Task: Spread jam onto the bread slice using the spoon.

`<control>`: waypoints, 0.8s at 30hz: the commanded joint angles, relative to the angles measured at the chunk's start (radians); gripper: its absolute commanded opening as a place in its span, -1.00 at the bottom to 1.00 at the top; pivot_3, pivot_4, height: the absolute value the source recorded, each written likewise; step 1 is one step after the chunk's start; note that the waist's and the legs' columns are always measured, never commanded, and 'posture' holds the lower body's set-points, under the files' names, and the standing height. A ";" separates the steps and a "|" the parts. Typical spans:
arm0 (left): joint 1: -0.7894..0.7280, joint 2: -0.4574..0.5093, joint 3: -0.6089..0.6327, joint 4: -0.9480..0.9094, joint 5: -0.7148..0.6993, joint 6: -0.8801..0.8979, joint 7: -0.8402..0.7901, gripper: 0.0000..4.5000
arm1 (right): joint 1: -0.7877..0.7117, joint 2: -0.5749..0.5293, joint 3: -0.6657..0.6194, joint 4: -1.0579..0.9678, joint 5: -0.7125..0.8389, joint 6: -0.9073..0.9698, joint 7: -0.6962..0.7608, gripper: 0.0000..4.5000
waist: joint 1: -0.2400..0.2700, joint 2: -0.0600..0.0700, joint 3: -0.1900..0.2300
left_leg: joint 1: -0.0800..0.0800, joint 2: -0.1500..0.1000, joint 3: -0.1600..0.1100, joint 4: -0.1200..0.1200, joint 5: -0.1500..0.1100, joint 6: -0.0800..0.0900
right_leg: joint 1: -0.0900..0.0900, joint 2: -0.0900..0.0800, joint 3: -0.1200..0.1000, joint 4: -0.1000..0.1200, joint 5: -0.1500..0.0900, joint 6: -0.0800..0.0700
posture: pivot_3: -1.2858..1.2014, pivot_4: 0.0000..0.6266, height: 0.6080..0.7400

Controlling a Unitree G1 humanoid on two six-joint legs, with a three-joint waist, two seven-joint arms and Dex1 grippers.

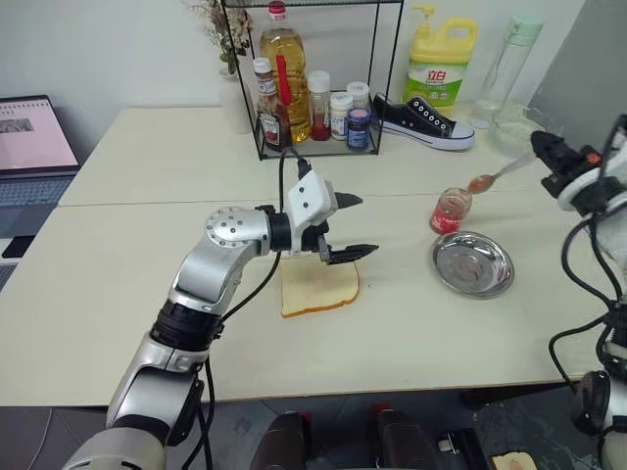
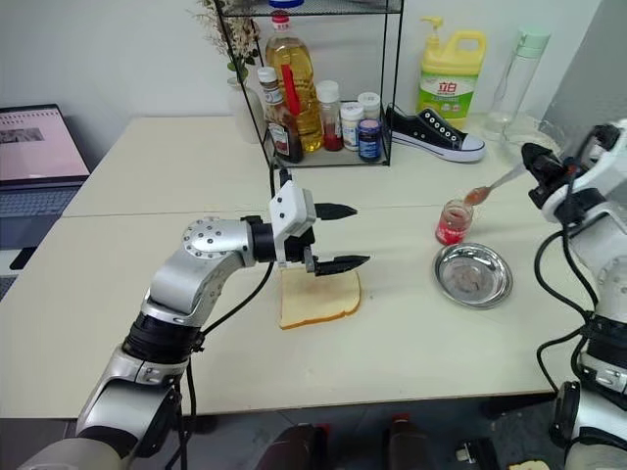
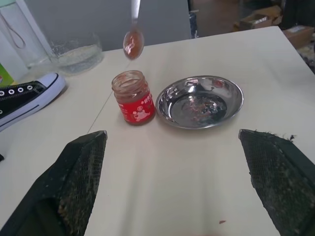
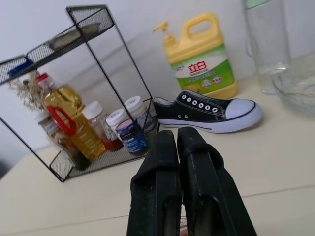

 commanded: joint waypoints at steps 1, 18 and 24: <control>-0.043 -0.010 0.001 0.017 0.013 -0.048 -0.012 1.00 | -0.060 -0.030 0.076 0.063 -0.141 -0.095 0.110 -0.99 | 0.000 0.000 0.000 | 0.000 0.000 0.000 0.000 0.000 0.000 | 0.000 0.000 0.000 0.000 0.000 0.000 | 0.03 -0.52 1.00; -0.015 0.010 0.020 -0.042 0.009 -0.014 0.001 1.00 | -0.138 0.007 0.282 0.276 -0.557 -0.408 0.341 -0.99 | 0.000 0.000 0.000 | -0.007 0.000 -0.001 0.001 0.000 0.000 | -0.007 -0.001 0.000 0.001 0.000 0.000 | 0.03 -0.52 1.00; -0.006 0.025 0.023 -0.051 0.011 -0.011 0.000 1.00 | -0.144 0.045 0.328 0.352 -0.650 -0.512 0.380 -0.99 | -0.001 0.000 0.000 | -0.007 0.000 -0.001 0.001 0.000 0.000 | -0.008 -0.001 0.000 0.001 0.000 0.000 | 0.03 -0.52 1.00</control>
